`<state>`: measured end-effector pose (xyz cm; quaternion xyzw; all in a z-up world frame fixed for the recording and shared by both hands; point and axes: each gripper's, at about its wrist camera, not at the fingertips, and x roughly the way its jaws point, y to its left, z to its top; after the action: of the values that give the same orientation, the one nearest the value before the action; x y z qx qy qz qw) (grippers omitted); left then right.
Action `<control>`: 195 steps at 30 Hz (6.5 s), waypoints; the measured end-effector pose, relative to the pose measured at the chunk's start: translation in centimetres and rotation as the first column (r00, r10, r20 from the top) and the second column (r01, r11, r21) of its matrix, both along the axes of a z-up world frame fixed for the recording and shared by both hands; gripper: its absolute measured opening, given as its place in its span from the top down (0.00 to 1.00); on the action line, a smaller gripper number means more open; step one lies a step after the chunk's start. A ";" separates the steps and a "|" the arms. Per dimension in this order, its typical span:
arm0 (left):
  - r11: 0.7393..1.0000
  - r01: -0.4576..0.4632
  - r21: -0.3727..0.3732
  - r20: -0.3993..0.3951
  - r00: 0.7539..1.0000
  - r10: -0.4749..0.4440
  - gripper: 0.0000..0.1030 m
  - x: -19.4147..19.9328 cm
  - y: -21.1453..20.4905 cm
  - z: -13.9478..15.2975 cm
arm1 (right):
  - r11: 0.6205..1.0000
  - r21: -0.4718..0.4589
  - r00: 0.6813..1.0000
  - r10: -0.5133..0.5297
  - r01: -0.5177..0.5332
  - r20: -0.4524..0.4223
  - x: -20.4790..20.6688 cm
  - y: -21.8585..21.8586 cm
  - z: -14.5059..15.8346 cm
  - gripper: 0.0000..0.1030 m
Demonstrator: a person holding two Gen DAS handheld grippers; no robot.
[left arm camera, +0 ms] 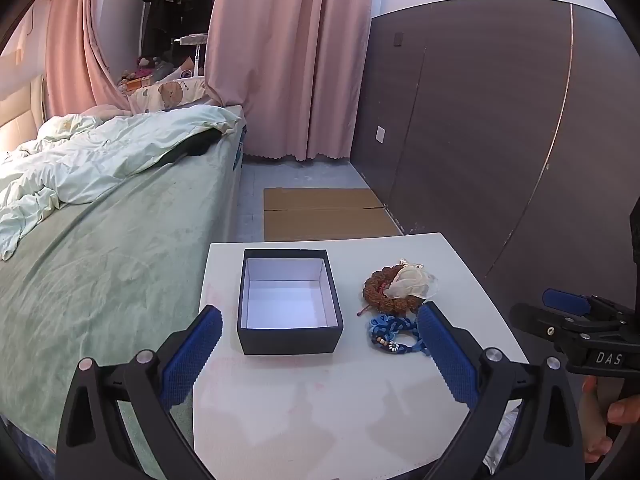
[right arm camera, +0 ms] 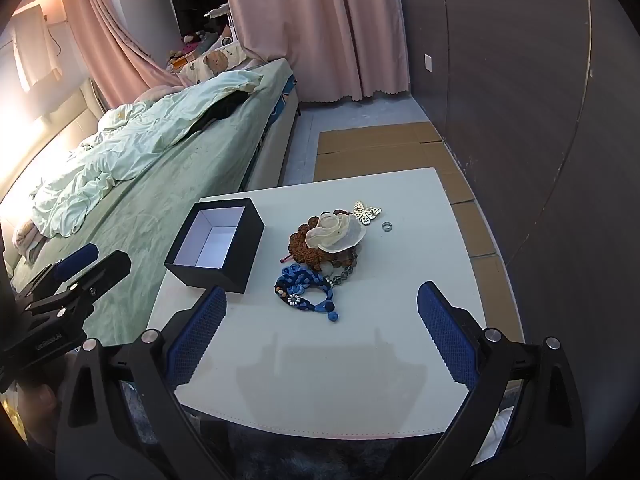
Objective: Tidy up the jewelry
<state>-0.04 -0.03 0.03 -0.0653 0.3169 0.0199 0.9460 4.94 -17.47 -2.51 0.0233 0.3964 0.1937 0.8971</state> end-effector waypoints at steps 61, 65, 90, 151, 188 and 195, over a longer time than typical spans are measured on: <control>0.999 0.048 -0.003 0.019 0.999 -0.048 0.08 -0.4 -0.8 0.4 | 1.000 0.012 1.000 -0.003 0.003 0.003 0.3 -0.9 0.3 0.07; 0.999 0.051 -0.002 0.019 0.999 -0.050 0.08 -0.3 -0.8 0.4 | 1.000 0.011 1.000 -0.003 0.003 0.002 0.3 -0.9 0.3 0.07; 0.990 0.120 -0.080 0.009 0.993 -0.120 0.13 5.1 -3.3 -1.4 | 0.971 0.201 0.988 -0.109 0.130 -0.112 5.9 -3.8 -0.8 0.07; 0.945 0.130 -0.300 -0.072 0.985 -0.158 0.98 14.4 -0.9 -6.1 | 0.909 0.328 0.868 -0.067 0.257 -0.492 16.0 -1.8 -11.9 0.69; 0.962 -0.028 -0.271 0.014 0.999 0.033 0.20 7.1 7.0 -2.4 | 0.836 0.549 0.983 0.077 0.026 -0.165 8.8 2.8 -2.8 0.80; 0.960 -0.074 -0.272 0.015 0.997 0.081 0.20 6.4 8.8 -1.8 | 0.808 0.589 0.980 0.119 -0.003 -0.158 8.5 5.5 -2.9 0.80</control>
<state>6.40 8.80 -1.76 -0.2066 0.3018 0.0124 0.9306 13.48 -11.98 -5.43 0.3037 0.4006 0.3319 0.7982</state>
